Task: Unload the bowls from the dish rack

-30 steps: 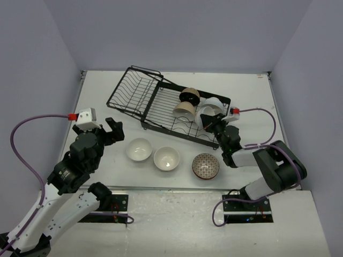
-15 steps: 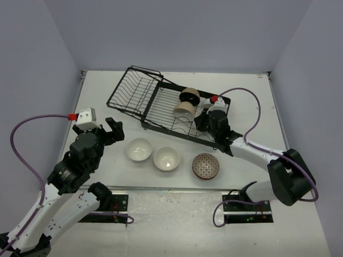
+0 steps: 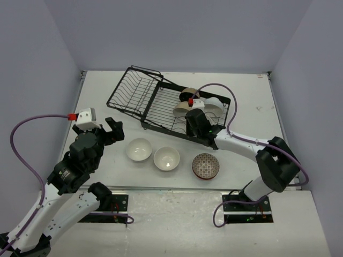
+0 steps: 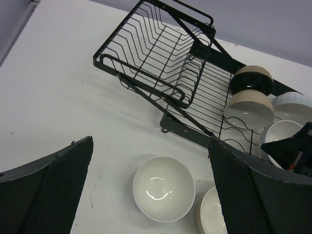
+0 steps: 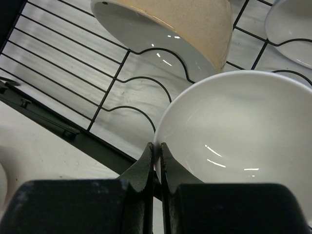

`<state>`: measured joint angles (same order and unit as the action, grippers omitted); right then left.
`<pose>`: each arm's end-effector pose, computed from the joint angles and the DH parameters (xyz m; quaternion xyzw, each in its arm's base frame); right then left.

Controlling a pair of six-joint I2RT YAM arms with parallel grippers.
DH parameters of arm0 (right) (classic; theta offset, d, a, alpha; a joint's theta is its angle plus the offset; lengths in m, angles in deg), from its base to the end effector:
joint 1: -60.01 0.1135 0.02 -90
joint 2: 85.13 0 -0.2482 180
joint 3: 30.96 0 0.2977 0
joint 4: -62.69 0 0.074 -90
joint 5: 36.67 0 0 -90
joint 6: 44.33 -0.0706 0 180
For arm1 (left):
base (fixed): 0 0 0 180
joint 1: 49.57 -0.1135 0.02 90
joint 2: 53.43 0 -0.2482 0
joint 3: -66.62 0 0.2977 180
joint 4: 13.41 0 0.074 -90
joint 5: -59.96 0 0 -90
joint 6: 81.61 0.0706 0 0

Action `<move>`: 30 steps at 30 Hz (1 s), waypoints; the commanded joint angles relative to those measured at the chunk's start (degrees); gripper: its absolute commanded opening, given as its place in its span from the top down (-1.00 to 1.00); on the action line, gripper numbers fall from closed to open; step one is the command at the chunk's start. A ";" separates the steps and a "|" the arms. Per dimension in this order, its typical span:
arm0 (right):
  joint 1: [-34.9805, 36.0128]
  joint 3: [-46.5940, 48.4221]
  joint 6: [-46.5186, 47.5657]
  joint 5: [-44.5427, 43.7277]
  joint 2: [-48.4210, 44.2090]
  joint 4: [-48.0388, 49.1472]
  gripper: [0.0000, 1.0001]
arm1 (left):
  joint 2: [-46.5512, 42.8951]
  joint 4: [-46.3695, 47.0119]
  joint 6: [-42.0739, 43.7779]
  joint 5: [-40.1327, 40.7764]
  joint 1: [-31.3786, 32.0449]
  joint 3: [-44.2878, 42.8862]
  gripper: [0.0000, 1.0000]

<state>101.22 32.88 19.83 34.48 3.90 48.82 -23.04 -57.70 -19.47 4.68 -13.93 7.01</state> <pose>0.3118 0.2428 0.1462 -0.0493 0.8920 0.1111 0.4353 0.1805 -0.0799 0.3501 -0.1297 0.7681 -0.1041 0.6183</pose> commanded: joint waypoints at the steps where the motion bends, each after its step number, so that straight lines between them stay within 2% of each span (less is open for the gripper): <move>1: 0.80 1.57 0.53 -4.69 1.84 -8.56 1.00 | -0.25 2.17 1.05 0.00 -0.48 -0.09 -1.00; 4: 1.24 2.81 0.44 -7.16 3.16 -11.03 0.90 | -0.24 2.08 1.05 0.00 -0.57 0.00 -1.00; 6: 1.24 3.16 0.45 -7.60 3.95 -11.73 0.63 | -0.25 2.08 1.05 0.00 -0.57 0.00 -1.00; 7: 1.24 3.34 0.36 -7.52 4.22 -12.00 0.58 | -0.33 2.08 1.14 -0.09 -0.57 0.00 -1.00; 12: 1.33 3.87 0.10 -6.99 5.53 -12.61 0.51 | -0.33 2.08 1.14 -0.09 -0.48 0.00 -1.00; 13: 1.24 3.87 0.09 -6.99 5.71 -12.70 0.53 | -0.33 2.08 1.14 -0.09 -0.48 0.00 -1.00; 15: 1.41 3.87 -0.08 -7.42 5.36 -12.88 0.90 | -0.33 2.17 1.14 -0.09 -0.48 0.00 -1.00; 16: 1.42 3.69 -0.08 -7.78 4.93 -12.88 1.00 | -0.33 2.17 1.14 -0.09 -0.48 0.00 -1.00; 25: 5.02 5.98 0.62 -14.89 -5.61 -18.41 1.00 | -0.33 2.17 1.05 0.00 -0.48 -0.09 -1.00; 30: 9.14 11.23 5.36 -18.06 -7.30 -19.73 1.00 | -0.77 1.99 0.79 0.96 -0.48 0.00 -1.00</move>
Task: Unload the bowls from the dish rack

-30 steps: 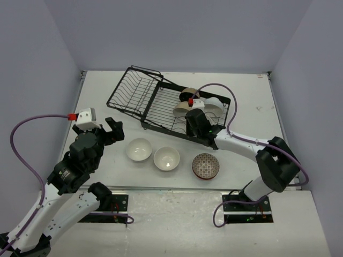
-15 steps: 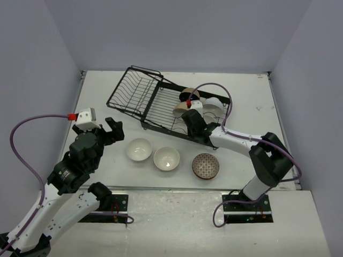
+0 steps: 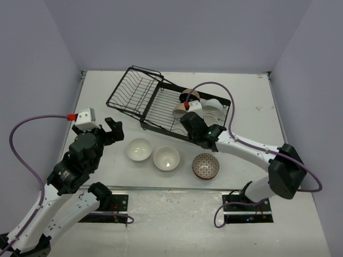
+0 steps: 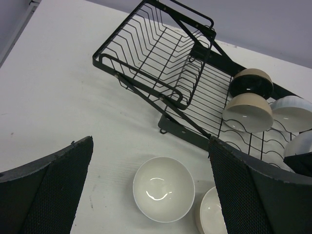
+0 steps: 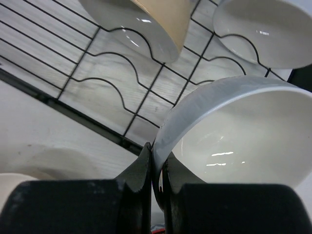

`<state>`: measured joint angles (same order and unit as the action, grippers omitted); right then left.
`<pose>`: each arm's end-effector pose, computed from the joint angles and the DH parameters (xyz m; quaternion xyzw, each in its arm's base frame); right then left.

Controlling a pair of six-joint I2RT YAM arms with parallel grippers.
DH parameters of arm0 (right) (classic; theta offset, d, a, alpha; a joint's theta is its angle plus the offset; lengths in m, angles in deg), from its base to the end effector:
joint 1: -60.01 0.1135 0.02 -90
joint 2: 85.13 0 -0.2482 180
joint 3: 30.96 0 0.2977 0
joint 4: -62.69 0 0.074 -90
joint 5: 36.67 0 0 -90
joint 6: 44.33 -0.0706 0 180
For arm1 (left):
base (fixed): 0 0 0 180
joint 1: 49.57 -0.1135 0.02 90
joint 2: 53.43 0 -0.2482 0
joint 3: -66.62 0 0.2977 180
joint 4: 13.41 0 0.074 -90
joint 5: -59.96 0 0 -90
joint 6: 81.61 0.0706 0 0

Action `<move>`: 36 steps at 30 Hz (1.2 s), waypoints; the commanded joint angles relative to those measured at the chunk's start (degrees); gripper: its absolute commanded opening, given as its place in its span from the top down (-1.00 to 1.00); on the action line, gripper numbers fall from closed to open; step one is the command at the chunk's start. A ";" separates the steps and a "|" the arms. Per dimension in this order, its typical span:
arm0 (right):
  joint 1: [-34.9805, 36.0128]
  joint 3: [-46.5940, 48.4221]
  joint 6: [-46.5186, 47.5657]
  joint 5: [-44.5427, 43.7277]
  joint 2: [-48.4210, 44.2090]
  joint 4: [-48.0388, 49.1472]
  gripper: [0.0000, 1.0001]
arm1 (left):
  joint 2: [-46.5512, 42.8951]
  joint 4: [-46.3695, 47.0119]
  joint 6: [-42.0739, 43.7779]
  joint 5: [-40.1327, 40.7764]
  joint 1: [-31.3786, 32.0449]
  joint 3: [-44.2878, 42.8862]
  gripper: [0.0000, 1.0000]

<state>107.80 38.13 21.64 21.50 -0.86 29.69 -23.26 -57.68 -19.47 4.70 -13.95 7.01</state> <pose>0.2774 0.2504 0.1827 -0.0892 0.8992 -0.0062 0.4282 0.1797 -0.0793 0.3508 -0.1305 0.7669 -0.1050 0.6195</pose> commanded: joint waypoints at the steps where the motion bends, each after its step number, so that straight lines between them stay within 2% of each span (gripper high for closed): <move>1: 3.27 7.14 4.25 -5.25 -2.01 -1.56 1.00 | -0.55 1.97 0.70 1.03 -0.46 -0.09 -1.00; 5: 6.25 13.11 8.19 -4.12 0.45 -2.81 1.00 | -0.64 1.27 0.17 2.16 -0.55 -0.26 -1.00; 7: 7.92 15.22 10.66 0.35 1.94 -2.28 1.00 | -0.99 0.48 -1.05 3.66 -0.46 -0.79 -1.00; 14: 18.64 34.88 18.66 11.26 18.00 -11.32 1.00 | -7.39 -3.82 -6.94 14.72 -0.55 -1.49 -1.00; 20: 23.92 46.93 22.62 16.71 27.51 -16.42 1.00 | -9.96 -5.24 -9.14 17.46 -0.64 -1.67 -1.00; 31: 25.25 60.22 27.90 22.60 39.82 -22.84 0.95 | -14.70 -5.33 -10.29 19.22 -0.55 -1.06 -1.00; 36: 25.07 61.03 27.99 23.22 42.29 -23.99 0.95 | -16.37 -5.15 -10.73 19.49 -0.55 -0.88 -1.00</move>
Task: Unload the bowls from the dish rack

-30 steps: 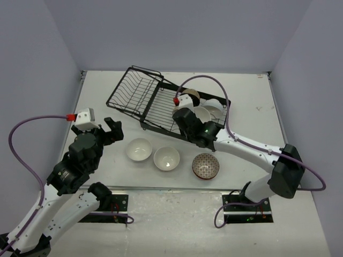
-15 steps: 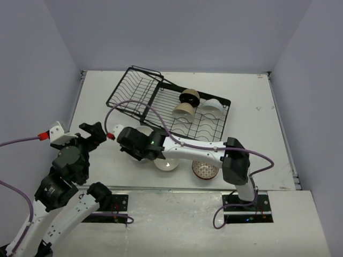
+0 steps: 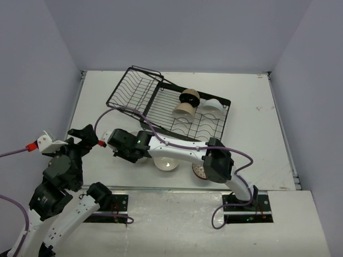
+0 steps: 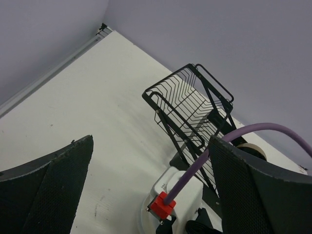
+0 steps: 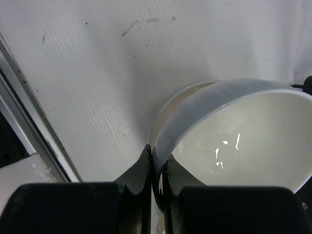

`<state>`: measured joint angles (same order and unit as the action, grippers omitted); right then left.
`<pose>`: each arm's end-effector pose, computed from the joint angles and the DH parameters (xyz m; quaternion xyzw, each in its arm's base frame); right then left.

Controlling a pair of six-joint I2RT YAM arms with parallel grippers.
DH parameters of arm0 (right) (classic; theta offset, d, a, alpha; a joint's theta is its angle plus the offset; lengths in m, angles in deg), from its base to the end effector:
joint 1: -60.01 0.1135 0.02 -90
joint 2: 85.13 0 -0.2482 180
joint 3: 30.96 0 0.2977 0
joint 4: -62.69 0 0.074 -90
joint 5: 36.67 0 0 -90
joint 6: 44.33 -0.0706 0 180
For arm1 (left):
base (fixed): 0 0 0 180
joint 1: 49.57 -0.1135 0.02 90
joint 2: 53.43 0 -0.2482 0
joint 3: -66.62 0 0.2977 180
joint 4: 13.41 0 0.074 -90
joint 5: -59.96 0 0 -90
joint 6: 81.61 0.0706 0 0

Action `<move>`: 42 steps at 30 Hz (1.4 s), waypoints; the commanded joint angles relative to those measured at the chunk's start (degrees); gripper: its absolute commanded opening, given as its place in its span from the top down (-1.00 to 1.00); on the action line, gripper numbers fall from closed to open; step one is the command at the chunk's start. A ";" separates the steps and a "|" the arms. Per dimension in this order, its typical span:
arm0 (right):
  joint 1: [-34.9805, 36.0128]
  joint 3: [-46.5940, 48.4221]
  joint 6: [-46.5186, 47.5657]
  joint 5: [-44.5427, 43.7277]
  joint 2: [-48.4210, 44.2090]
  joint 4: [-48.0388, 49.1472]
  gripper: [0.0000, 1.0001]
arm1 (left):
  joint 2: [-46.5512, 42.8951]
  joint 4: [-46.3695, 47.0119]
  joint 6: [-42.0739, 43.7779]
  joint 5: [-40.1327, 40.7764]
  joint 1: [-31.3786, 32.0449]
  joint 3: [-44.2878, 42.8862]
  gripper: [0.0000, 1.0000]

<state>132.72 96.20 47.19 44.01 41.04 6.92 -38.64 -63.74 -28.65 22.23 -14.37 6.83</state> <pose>0.1735 0.5189 0.2016 -0.5536 0.7724 0.1125 0.2903 0.1198 -0.0162 0.3765 -0.3073 0.6588 -0.0934 0.6803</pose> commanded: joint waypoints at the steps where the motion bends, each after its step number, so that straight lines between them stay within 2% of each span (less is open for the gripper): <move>1: 0.07 2.95 2.44 0.80 1.09 -1.21 0.95 | -1.16 1.34 -1.29 1.78 -0.13 -0.36 -1.00; 13: -0.55 5.93 3.23 1.68 4.70 -5.43 0.83 | -1.87 1.87 -0.93 1.34 -0.22 -0.09 -1.00; 21: -0.55 8.67 3.75 -2.37 6.28 -10.97 0.75 | -1.87 2.49 -0.32 0.64 -0.22 0.17 -1.00; 28: -0.46 7.26 3.93 -2.81 4.97 -12.02 0.51 | -1.69 2.84 0.12 0.11 -0.22 0.35 -1.00; 33: -0.55 6.91 4.19 -2.46 5.31 -12.20 0.40 | -1.52 2.93 0.21 -0.06 -0.31 0.26 -1.00; 36: -0.55 6.91 3.84 -2.37 5.40 -12.64 0.22 | -1.43 3.10 0.47 -0.33 -0.22 0.35 -1.00; 42: -0.55 5.94 2.79 -0.97 2.33 -11.33 0.21 | -1.16 3.89 1.26 -1.03 -0.22 0.70 -1.00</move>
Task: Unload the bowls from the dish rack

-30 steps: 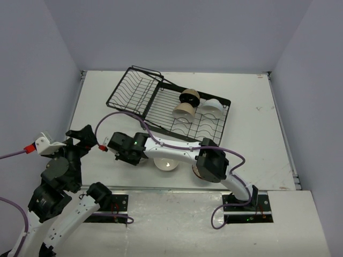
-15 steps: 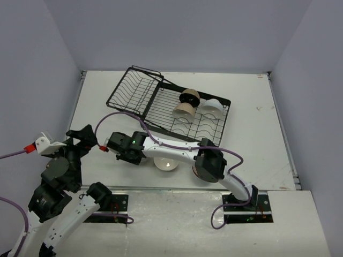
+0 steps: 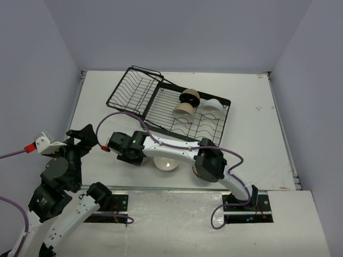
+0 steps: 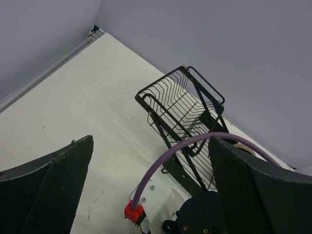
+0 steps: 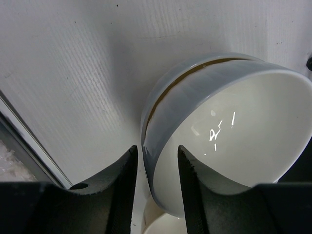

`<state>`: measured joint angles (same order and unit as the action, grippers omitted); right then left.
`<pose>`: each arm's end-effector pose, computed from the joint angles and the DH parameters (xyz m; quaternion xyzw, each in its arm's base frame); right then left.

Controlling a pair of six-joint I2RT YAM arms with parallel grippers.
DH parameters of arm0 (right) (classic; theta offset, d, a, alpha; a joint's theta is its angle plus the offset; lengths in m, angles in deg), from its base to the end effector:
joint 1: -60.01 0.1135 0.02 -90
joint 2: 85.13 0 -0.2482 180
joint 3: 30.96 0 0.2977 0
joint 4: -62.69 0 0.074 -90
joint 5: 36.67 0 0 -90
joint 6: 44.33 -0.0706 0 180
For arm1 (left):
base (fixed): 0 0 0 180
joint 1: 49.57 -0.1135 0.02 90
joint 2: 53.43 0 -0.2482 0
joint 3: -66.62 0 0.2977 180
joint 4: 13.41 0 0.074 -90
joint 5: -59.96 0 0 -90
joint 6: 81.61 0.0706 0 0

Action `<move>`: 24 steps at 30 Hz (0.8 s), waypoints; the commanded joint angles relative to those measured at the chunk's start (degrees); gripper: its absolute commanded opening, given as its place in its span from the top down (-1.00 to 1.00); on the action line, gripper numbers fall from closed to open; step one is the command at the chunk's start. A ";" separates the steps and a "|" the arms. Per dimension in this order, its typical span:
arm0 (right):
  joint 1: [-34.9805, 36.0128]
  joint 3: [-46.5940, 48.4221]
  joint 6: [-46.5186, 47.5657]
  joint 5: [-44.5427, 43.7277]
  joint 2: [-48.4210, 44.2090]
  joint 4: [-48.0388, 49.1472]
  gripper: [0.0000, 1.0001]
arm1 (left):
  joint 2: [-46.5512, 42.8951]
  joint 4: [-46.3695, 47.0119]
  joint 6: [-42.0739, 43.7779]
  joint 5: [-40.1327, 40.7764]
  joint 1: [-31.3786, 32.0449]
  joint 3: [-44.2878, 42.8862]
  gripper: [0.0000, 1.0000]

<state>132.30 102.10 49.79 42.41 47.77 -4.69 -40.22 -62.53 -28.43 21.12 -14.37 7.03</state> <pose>0.1777 0.5124 0.1640 -0.5888 0.7785 0.0329 0.2151 0.1150 -0.0138 0.3801 -0.3071 0.6486 -0.1131 0.6872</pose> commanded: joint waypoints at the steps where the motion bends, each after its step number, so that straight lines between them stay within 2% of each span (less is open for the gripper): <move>1: -0.05 -0.31 -0.25 0.90 -5.01 0.72 0.20 | 0.50 2.86 1.13 0.00 -0.22 0.50 -1.00; 7: -0.22 -2.07 -1.83 2.22 -8.10 3.97 0.07 | 0.67 2.95 1.40 -0.53 -0.31 0.59 -1.00; 15: -0.92 -1.46 -3.68 2.39 -7.83 6.79 0.12 | 0.67 2.87 1.49 -0.79 -0.22 0.50 -1.00; 19: -1.45 -1.02 -5.33 3.36 -5.82 6.79 0.25 | 0.50 2.95 1.57 -0.88 -0.31 0.59 -1.00; 21: -1.54 -1.28 -5.53 3.80 -5.29 6.88 0.39 | 0.59 2.95 1.66 -0.88 -0.22 0.59 -1.00; 24: -1.63 -1.72 -5.70 3.62 -4.76 6.79 0.73 | 0.59 2.95 1.75 -0.97 -0.22 0.59 -1.00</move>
<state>130.93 99.83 44.98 45.58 42.87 0.93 -40.20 -62.01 -27.95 19.83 -14.37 7.14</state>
